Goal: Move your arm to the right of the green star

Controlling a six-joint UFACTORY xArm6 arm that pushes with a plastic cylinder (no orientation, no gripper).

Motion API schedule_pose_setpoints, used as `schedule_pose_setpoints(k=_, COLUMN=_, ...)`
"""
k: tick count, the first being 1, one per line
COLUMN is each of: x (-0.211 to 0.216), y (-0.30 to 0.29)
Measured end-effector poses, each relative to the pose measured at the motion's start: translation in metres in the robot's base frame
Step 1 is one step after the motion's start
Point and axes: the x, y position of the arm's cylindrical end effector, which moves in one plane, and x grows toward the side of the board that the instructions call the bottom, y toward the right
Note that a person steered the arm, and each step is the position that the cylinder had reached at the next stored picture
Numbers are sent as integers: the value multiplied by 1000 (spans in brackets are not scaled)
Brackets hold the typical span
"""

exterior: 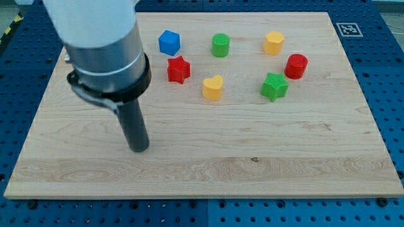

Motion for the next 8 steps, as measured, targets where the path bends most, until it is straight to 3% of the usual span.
schedule_pose_setpoints(k=1, x=21, y=15)
schedule_pose_setpoints(k=3, x=22, y=62)
schedule_pose_setpoints(k=8, x=18, y=83)
